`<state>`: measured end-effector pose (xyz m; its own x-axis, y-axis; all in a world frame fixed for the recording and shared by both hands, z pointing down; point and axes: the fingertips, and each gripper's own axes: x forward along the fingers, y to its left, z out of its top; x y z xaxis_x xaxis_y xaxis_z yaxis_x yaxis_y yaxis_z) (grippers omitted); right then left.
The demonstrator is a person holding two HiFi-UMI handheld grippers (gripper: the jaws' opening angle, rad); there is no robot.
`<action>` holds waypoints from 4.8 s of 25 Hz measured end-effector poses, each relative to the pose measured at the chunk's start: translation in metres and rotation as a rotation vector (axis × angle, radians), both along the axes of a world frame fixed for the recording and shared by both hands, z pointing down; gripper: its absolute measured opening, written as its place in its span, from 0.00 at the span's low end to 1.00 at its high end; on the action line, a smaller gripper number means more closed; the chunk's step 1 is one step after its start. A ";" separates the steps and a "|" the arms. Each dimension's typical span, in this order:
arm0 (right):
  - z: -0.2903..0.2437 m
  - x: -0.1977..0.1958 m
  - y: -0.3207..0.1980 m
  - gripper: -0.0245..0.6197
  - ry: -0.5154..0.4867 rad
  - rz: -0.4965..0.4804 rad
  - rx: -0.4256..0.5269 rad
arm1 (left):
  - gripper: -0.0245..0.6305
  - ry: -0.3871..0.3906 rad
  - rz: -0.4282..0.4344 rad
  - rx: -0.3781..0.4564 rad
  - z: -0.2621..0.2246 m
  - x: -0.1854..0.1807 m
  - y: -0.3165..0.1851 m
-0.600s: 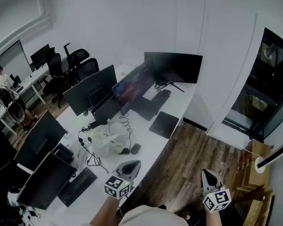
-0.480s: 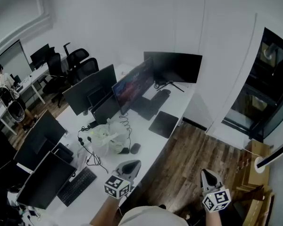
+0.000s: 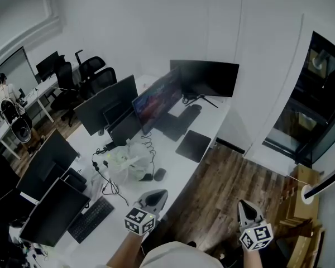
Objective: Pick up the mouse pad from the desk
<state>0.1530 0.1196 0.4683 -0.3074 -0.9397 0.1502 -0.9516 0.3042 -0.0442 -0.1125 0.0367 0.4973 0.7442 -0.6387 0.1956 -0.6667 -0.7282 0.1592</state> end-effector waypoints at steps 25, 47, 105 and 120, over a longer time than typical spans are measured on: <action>0.022 0.033 0.022 0.06 -0.009 -0.043 -0.041 | 0.39 0.033 -0.051 -0.024 0.006 0.026 0.027; 0.048 0.060 0.008 0.06 -0.047 -0.071 -0.081 | 0.46 0.011 -0.092 -0.085 0.031 0.053 0.020; 0.145 0.092 -0.450 0.06 0.084 -0.341 -0.348 | 0.54 -0.110 -0.210 -0.349 0.188 0.134 -0.379; 0.230 0.096 -0.516 0.06 0.075 -0.537 -0.491 | 0.59 -0.353 -0.321 -0.506 0.322 0.131 -0.420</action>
<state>0.2485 -0.3962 0.6982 -0.6792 -0.4812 0.5542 -0.6827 0.6914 -0.2363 0.0185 -0.3829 0.8193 0.3710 -0.5833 0.7226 -0.9110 -0.3798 0.1611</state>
